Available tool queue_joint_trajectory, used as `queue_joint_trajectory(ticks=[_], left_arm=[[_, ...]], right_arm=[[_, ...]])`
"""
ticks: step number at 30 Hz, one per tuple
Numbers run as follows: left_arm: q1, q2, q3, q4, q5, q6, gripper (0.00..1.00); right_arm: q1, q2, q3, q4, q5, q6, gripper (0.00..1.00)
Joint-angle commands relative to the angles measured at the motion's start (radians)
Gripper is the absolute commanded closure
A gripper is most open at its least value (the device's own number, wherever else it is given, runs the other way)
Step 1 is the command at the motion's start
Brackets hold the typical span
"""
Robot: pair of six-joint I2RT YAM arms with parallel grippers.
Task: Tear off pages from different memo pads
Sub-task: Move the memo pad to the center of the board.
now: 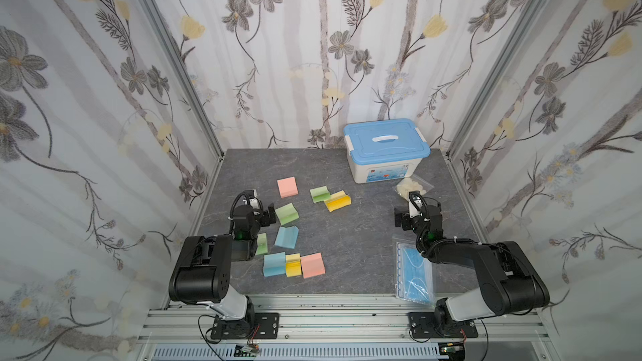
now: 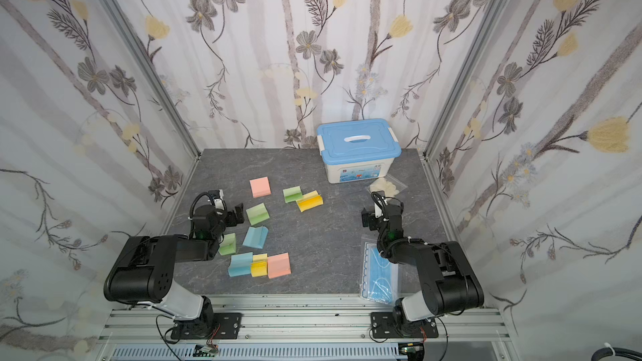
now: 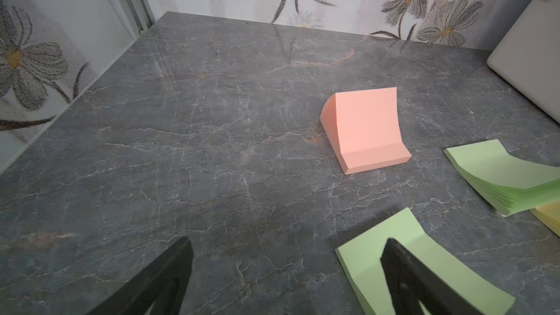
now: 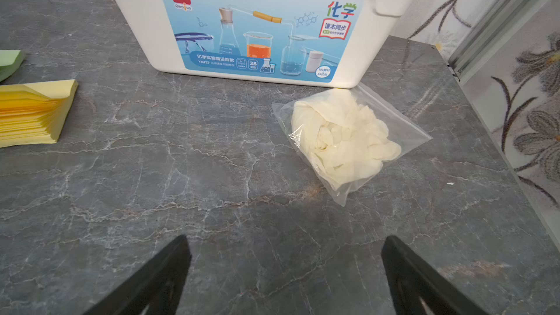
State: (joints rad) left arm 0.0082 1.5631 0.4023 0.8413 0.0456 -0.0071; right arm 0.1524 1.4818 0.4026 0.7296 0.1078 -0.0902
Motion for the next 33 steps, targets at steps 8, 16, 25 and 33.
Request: queue_joint_trajectory(ticks=[8, 16, 25, 33], left_arm=[[0.001, -0.004, 0.006, 0.017, -0.001, 0.006, 0.00], [0.001, -0.004, 0.007, 0.016, -0.001, 0.006, 0.00], [0.001, -0.005, 0.006, 0.017, -0.001, 0.006, 0.00], [0.022, -0.002, 0.008, 0.016, 0.035, -0.006, 0.00]], right_arm=[[0.013, -0.008, -0.016, 0.060, 0.039, -0.013, 0.00], [0.013, -0.008, -0.016, 0.059, 0.040, -0.013, 0.00], [0.013, -0.008, -0.016, 0.060, 0.039, -0.013, 0.00], [-0.043, 0.003, 0.025, -0.003, -0.068, 0.019, 0.00]])
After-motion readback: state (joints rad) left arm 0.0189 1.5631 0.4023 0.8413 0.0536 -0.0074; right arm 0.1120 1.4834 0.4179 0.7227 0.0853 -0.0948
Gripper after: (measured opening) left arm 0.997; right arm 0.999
